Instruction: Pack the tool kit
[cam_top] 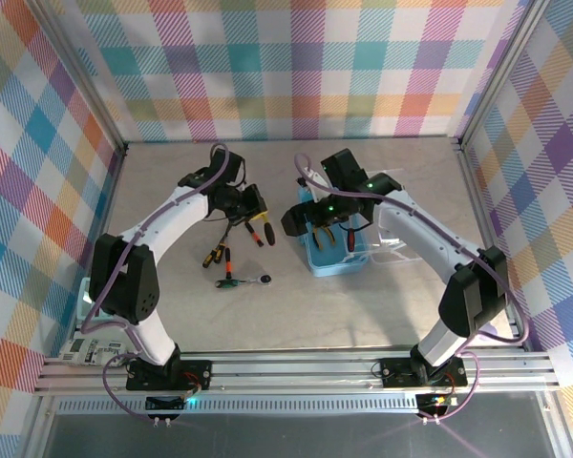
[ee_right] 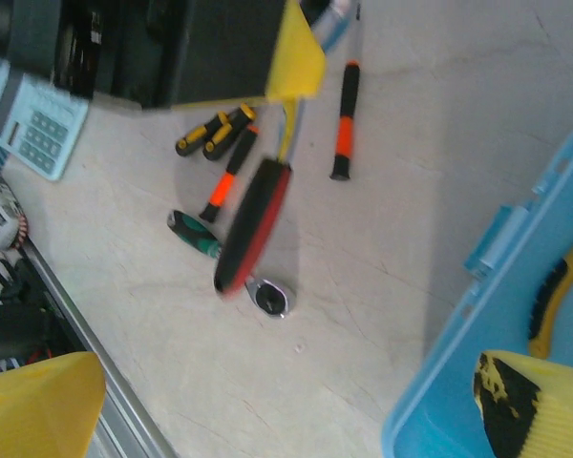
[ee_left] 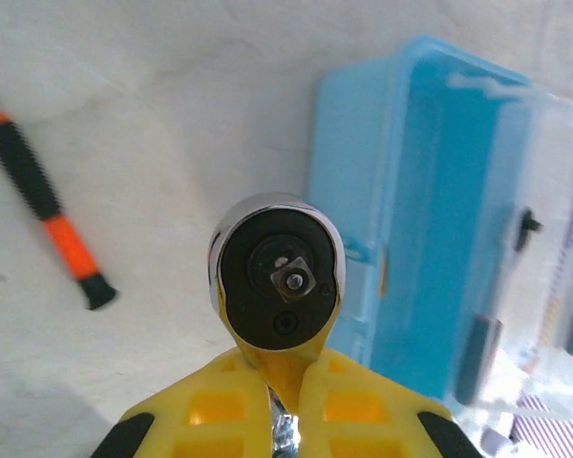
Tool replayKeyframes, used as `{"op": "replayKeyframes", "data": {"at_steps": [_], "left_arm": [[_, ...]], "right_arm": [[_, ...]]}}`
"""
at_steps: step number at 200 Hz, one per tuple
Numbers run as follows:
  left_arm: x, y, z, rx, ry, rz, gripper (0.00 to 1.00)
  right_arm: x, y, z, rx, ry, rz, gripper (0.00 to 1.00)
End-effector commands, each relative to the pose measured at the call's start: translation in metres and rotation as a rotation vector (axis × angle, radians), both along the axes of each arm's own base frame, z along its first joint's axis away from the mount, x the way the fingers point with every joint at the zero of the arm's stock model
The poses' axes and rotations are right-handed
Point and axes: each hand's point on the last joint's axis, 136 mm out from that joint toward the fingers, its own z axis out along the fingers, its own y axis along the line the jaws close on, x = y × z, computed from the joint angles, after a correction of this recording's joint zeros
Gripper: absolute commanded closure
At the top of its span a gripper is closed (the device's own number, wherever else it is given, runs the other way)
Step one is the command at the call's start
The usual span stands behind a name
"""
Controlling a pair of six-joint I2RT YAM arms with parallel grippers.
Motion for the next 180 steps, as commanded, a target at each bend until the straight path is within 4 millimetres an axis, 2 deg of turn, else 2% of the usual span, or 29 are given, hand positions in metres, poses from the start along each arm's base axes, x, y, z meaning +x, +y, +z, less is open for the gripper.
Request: {"op": "replayKeyframes", "data": {"at_steps": [1, 44, 89, 135, 180], "left_arm": [[-0.001, -0.026, 0.044, -0.119, -0.079, -0.029, 1.00], [-0.007, -0.055, 0.060, -0.194, -0.104, -0.071, 1.00], [-0.008, -0.065, 0.069, -0.235, -0.116, -0.083, 1.00], [-0.006, -0.073, 0.081, -0.309, -0.139, -0.090, 1.00], [-0.008, -0.075, 0.092, -0.338, -0.157, -0.101, 1.00]], "right_arm": [[0.010, 0.018, 0.005, 0.067, 0.033, -0.022, 0.06], [0.013, 0.030, -0.009, 0.067, 0.078, -0.041, 0.17], [0.010, 0.036, -0.011, 0.071, 0.083, -0.036, 0.33], [0.008, 0.034, -0.011, 0.067, 0.082, -0.042, 0.57], [0.009, 0.028, -0.007, 0.053, 0.055, -0.066, 0.90]]}}
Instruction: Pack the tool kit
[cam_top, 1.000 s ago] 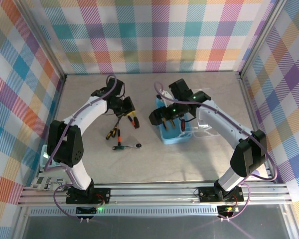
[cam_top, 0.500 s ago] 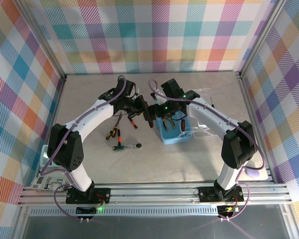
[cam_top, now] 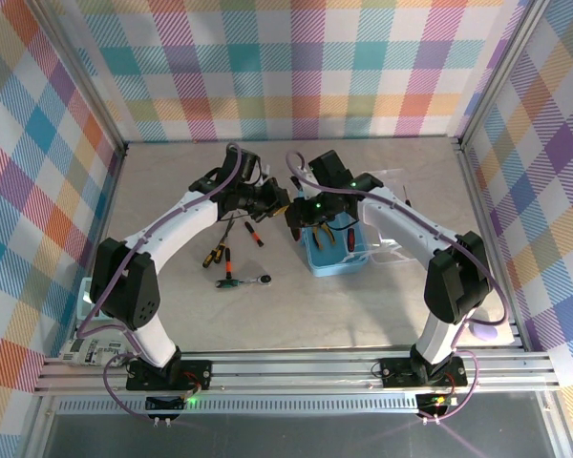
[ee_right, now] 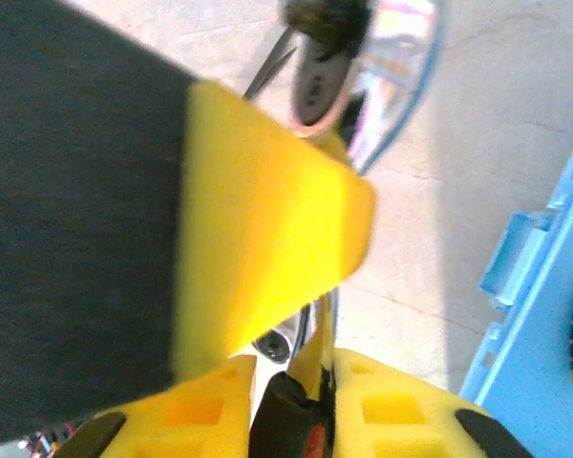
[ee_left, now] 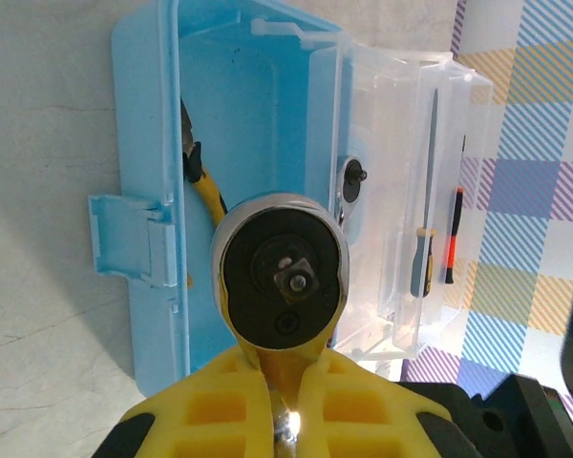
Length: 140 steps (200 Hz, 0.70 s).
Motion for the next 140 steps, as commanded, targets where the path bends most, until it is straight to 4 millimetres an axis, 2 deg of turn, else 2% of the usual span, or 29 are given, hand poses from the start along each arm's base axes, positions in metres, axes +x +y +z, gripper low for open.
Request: {"op": "replayKeyframes", "data": {"at_steps": [1, 15, 24, 29, 52, 77, 93, 109, 140], "left_arm": [[0.000, -0.015, 0.051, -0.127, -0.109, -0.039, 1.00], [-0.001, -0.014, 0.051, -0.121, -0.111, -0.046, 1.00], [-0.002, -0.012, 0.049, -0.098, -0.112, -0.045, 1.00], [-0.002, -0.009, 0.047, -0.078, -0.115, -0.044, 0.94], [0.000, 0.019, 0.038, 0.076, -0.132, -0.012, 0.55], [0.004, 0.073, 0.033, 0.264, -0.143, 0.069, 0.27], [0.004, 0.106, 0.029, 0.342, -0.137, 0.125, 0.19], [0.001, 0.131, 0.023, 0.389, -0.119, 0.160, 0.16], [-0.009, 0.157, 0.007, 0.460, -0.082, 0.195, 0.13]], "right_arm": [[-0.011, 0.011, 0.021, 0.057, -0.042, 0.059, 0.91], [-0.010, 0.007, 0.025, 0.049, -0.059, 0.048, 1.00], [-0.010, 0.004, 0.028, 0.045, -0.070, 0.038, 1.00], [-0.009, 0.000, 0.030, 0.041, -0.075, 0.029, 1.00], [-0.004, -0.026, 0.036, 0.016, -0.094, -0.031, 1.00], [0.002, -0.074, 0.034, -0.047, -0.096, -0.143, 1.00], [0.002, -0.105, 0.025, -0.126, -0.096, -0.214, 1.00], [0.001, -0.132, 0.012, -0.218, -0.082, -0.274, 1.00], [-0.001, -0.166, -0.018, -0.380, -0.044, -0.357, 1.00]]}}
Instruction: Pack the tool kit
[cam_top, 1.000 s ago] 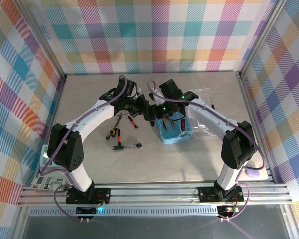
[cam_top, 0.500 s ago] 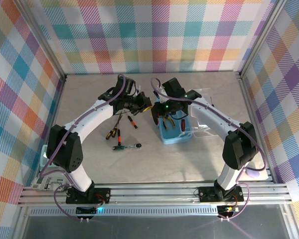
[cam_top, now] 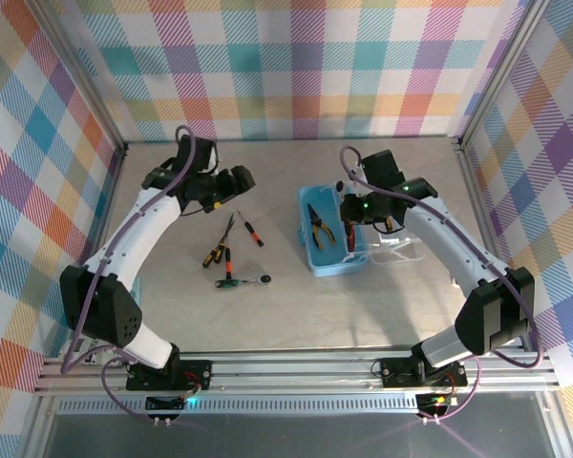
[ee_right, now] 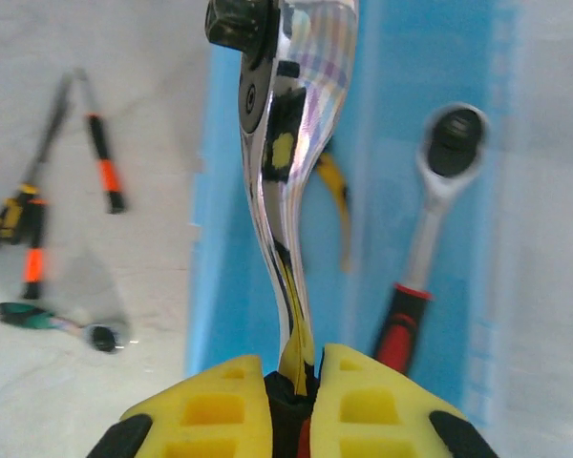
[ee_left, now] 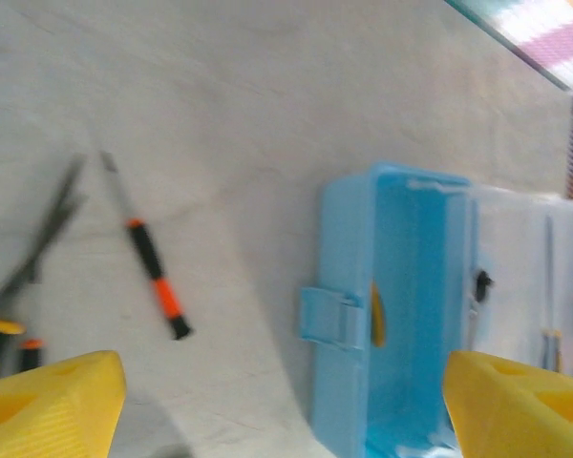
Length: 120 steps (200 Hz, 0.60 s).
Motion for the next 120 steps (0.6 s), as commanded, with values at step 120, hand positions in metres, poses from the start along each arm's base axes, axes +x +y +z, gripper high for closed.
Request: {"op": "replayKeyframes", "data": {"at_steps": [120], "left_arm": [[-0.032, 0.023, -0.038, 0.108, 0.102, -0.006, 0.12]], "right_arm": [[0.015, -0.057, -0.068, -0.374, 0.088, -0.171, 1.00]]}}
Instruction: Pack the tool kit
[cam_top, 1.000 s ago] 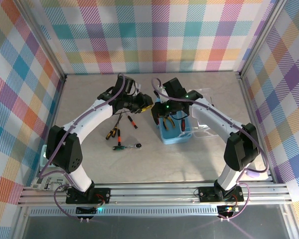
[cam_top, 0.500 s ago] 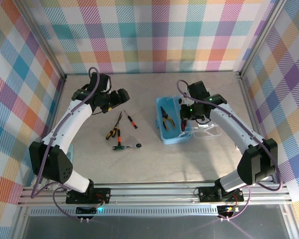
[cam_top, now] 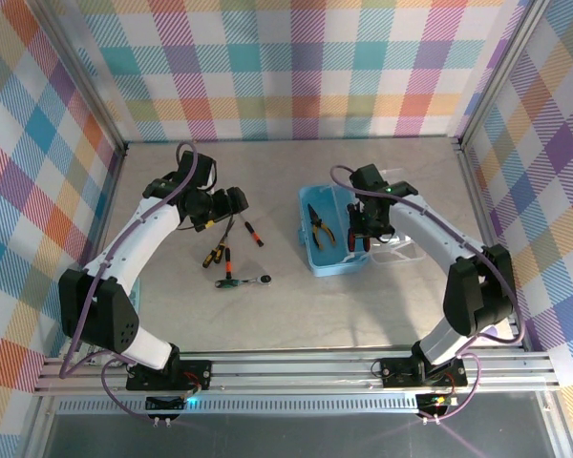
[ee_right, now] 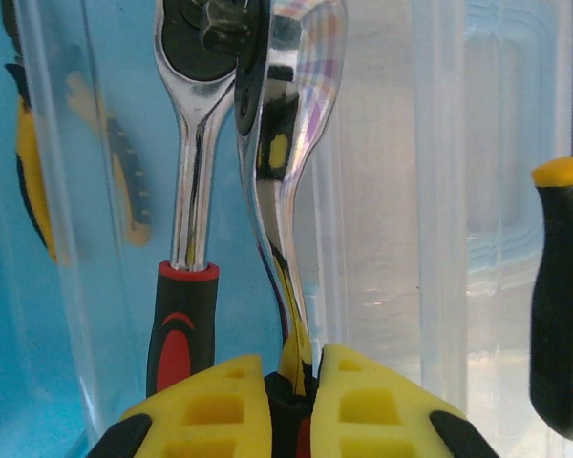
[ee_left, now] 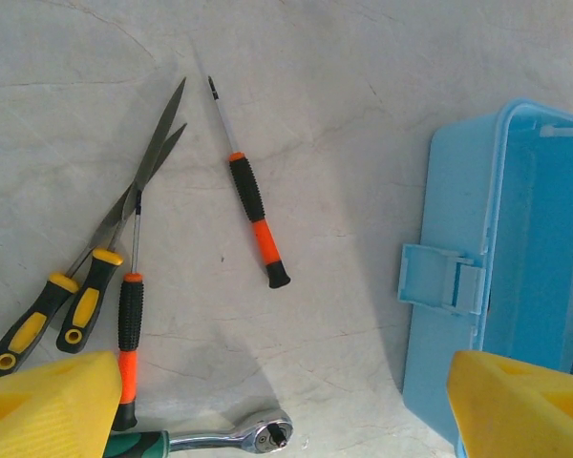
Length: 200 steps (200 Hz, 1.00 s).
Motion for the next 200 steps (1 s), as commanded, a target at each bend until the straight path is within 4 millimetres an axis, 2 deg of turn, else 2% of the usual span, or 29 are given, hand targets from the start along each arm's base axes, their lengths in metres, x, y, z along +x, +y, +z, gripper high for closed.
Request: {"op": "replayKeyframes", "data": {"at_steps": [1, 34, 86, 121, 135, 150, 160, 200], "left_arm": [[-0.004, 0.003, 0.006, 0.009, -0.015, -0.006, 0.12], [-0.004, 0.004, 0.007, 0.011, -0.013, -0.008, 0.12], [-0.003, 0.004, 0.009, 0.013, -0.018, -0.008, 0.12], [-0.003, 0.004, 0.009, 0.015, -0.017, -0.008, 0.12], [-0.003, 0.004, 0.009, 0.013, -0.015, -0.008, 0.12], [-0.004, 0.004, 0.008, 0.016, -0.013, -0.009, 0.12], [-0.004, 0.005, 0.007, 0.019, -0.011, -0.010, 0.12], [-0.007, 0.009, 0.003, 0.043, 0.002, -0.007, 0.12]], "right_arm": [[0.013, -0.003, 0.002, -0.036, -0.029, -0.038, 1.00], [0.022, 0.000, -0.003, -0.041, -0.027, -0.036, 1.00], [0.029, 0.024, -0.006, 0.056, -0.020, 0.031, 1.00], [0.030, 0.026, -0.005, 0.065, -0.026, 0.044, 0.97], [0.030, 0.026, -0.003, 0.061, -0.028, 0.048, 0.90], [0.030, 0.024, 0.000, 0.052, -0.033, 0.048, 0.67], [0.030, 0.023, 0.005, 0.049, -0.042, 0.049, 0.58], [0.027, 0.022, 0.037, 0.053, -0.093, 0.072, 0.40]]}}
